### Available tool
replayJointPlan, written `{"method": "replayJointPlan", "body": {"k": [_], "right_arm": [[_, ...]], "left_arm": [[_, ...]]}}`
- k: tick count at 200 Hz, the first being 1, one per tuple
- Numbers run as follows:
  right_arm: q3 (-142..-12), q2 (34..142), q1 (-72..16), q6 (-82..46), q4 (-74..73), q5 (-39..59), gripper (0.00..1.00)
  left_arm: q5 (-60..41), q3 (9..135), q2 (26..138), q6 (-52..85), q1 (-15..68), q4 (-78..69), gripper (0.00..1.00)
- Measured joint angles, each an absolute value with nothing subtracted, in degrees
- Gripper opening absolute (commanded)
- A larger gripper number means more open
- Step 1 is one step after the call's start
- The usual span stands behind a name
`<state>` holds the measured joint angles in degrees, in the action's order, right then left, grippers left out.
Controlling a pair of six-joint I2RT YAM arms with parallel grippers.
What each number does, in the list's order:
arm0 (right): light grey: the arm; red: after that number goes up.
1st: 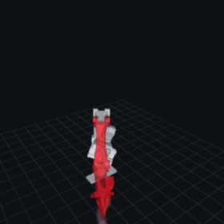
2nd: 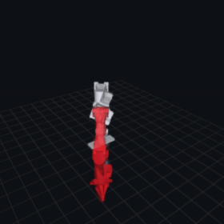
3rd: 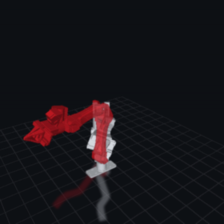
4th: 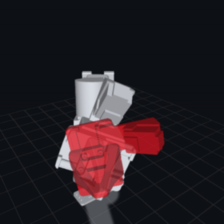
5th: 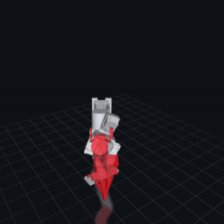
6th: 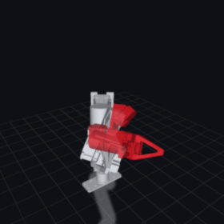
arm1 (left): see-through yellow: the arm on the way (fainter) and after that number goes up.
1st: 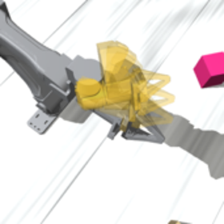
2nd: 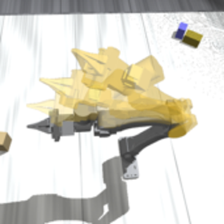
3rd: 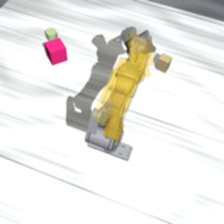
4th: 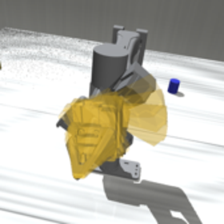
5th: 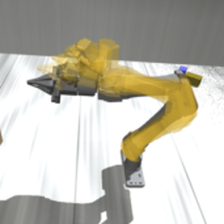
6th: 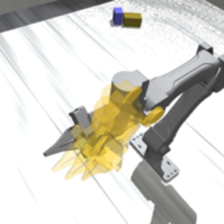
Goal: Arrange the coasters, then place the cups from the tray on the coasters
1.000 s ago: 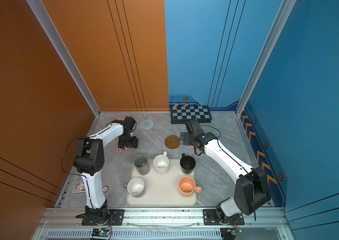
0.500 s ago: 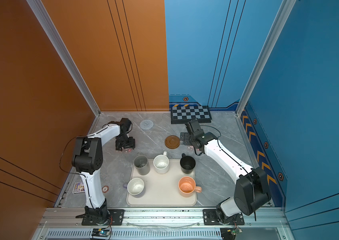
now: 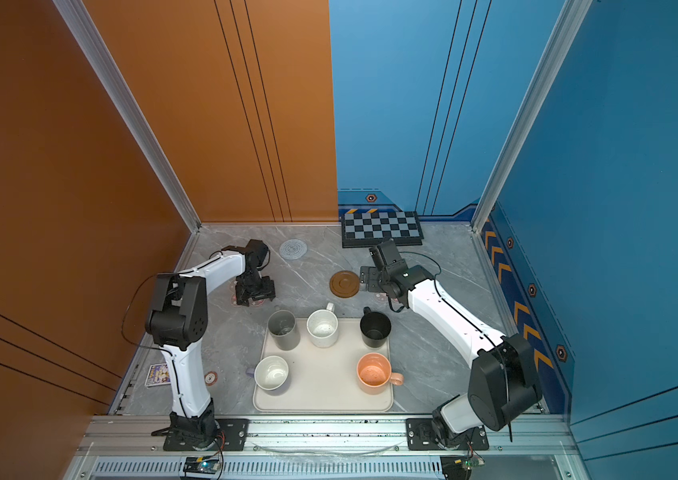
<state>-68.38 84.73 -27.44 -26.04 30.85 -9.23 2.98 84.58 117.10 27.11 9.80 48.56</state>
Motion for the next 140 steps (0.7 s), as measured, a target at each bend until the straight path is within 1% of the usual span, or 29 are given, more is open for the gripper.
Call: {"method": "replayJointPlan", "body": {"k": [30, 90, 140], "right_arm": [[-67.9, 84.73, -27.44, -26.02, 30.85, -9.26, 1.0], [-67.64, 84.73, -27.44, -26.04, 30.85, -9.26, 1.0], [-67.61, 84.73, -27.44, -26.06, 30.85, -9.67, 1.0]], "left_arm": [[2.7, 84.4, 117.05, 27.51, 8.97, 48.58, 0.78], [2.07, 84.33, 117.05, 26.44, 4.8, 48.62, 0.78], [1.83, 85.95, 118.17, 25.28, 4.01, 49.08, 0.76]]}}
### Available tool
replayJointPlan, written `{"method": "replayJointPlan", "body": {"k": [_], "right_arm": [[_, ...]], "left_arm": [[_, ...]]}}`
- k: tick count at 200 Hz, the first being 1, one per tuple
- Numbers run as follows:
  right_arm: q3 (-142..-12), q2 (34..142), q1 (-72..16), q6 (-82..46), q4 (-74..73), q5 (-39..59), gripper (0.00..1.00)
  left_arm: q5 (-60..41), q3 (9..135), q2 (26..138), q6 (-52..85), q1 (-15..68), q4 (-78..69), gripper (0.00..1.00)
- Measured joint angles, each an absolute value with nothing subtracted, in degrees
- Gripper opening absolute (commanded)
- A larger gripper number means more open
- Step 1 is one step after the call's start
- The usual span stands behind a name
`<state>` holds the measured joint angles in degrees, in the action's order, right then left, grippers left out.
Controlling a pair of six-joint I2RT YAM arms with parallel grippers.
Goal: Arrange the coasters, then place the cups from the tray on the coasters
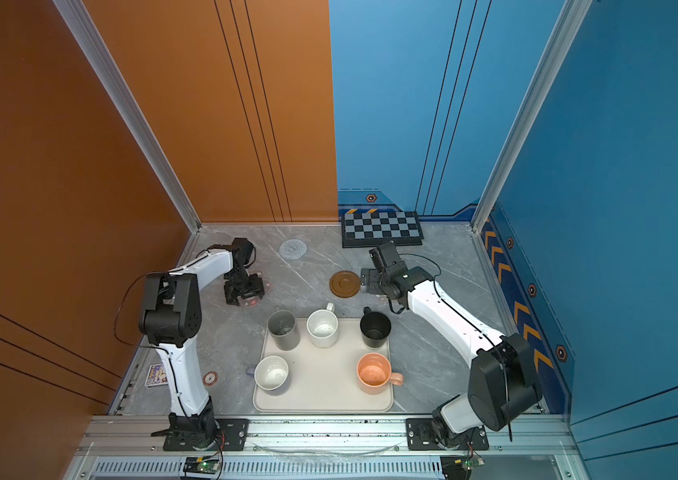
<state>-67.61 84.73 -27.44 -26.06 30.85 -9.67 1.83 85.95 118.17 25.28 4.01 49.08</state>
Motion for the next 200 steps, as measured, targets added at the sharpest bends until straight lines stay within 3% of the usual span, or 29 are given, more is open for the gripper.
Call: {"method": "replayJointPlan", "body": {"k": [200], "right_arm": [[-67.64, 85.19, -28.36, -27.09, 30.85, -10.33, 1.0]], "left_arm": [[-0.75, 95.33, 124.11, 35.9, -1.06, 51.57, 0.75]]}}
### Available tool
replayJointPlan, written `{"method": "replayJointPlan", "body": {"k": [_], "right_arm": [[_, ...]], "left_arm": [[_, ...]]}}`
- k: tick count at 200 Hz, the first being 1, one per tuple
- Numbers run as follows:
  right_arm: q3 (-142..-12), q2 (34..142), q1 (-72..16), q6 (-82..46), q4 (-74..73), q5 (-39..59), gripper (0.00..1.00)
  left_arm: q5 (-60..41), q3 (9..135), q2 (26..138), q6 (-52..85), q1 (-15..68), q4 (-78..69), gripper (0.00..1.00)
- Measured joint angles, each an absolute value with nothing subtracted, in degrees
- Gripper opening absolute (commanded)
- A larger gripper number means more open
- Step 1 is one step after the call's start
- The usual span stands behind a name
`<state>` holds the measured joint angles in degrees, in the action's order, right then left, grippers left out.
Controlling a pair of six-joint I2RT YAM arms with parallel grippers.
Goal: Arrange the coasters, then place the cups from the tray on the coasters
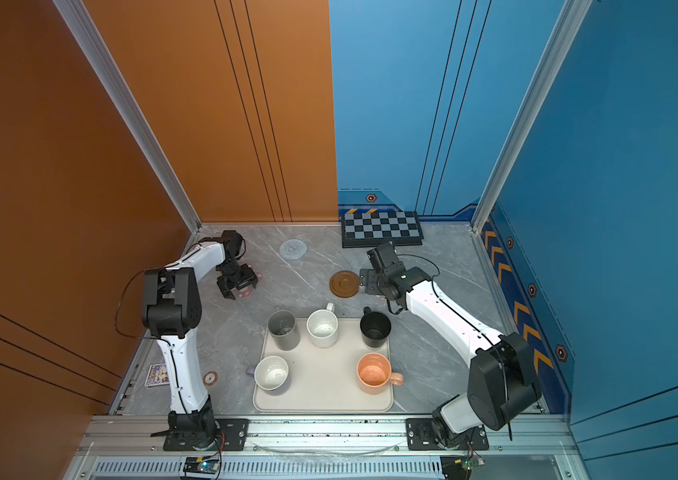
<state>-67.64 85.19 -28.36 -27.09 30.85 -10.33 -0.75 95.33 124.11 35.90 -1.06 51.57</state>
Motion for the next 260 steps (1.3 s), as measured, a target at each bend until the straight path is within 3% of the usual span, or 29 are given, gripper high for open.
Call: {"method": "replayJointPlan", "body": {"k": [138, 216, 260], "right_arm": [[-68.23, 87.09, -28.99, -27.09, 30.83, -10.33, 1.0], [-68.53, 87.13, -29.5, -27.11, 30.85, -10.35, 1.0], [-69.21, 87.55, -29.89, -27.09, 30.83, -10.37, 1.0]], "left_arm": [[-3.79, 96.36, 124.53, 36.18, -5.74, 49.5, 0.75], [-4.34, 95.07, 120.57, 28.6, -1.67, 48.99, 0.79], [-3.14, 106.24, 122.63, 21.54, 1.13, 51.2, 0.81]]}}
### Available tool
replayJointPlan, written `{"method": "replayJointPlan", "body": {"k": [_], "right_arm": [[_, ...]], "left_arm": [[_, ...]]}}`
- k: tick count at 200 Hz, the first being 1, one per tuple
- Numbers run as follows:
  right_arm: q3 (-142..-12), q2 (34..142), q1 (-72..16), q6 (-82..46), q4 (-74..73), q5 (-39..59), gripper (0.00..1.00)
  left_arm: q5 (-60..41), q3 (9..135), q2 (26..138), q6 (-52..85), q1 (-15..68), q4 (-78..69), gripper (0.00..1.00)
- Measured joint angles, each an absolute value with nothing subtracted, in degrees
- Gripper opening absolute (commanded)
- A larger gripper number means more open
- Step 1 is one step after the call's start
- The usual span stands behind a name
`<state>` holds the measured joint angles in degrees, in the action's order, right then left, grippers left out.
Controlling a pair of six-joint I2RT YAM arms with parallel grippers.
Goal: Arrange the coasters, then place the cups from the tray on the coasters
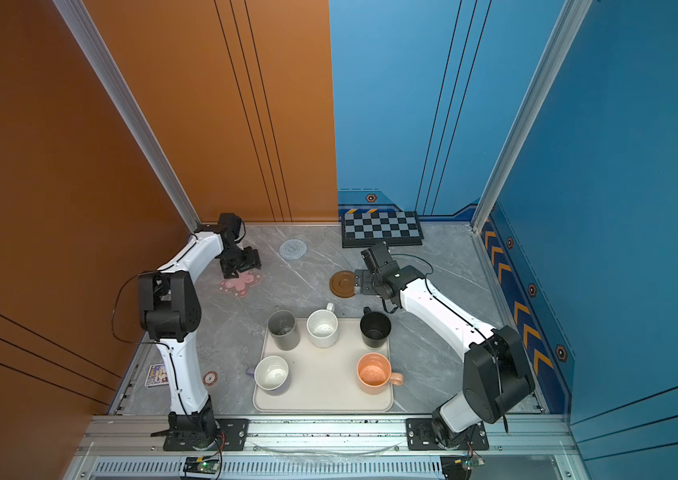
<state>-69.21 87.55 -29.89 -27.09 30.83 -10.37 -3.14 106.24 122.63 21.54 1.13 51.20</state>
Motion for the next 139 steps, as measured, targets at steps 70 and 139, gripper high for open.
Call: {"method": "replayJointPlan", "body": {"k": [70, 139], "right_arm": [[-69.23, 87.74, -29.95, -26.92, 30.85, -11.03, 1.0], [-70.72, 92.27, -29.95, -26.89, 30.89, -11.16, 1.0]], "left_arm": [[1.74, 127.11, 138.85, 13.43, 1.85, 55.75, 0.8], [9.3, 127.17, 139.74, 7.66, 1.85, 59.16, 0.8]]}}
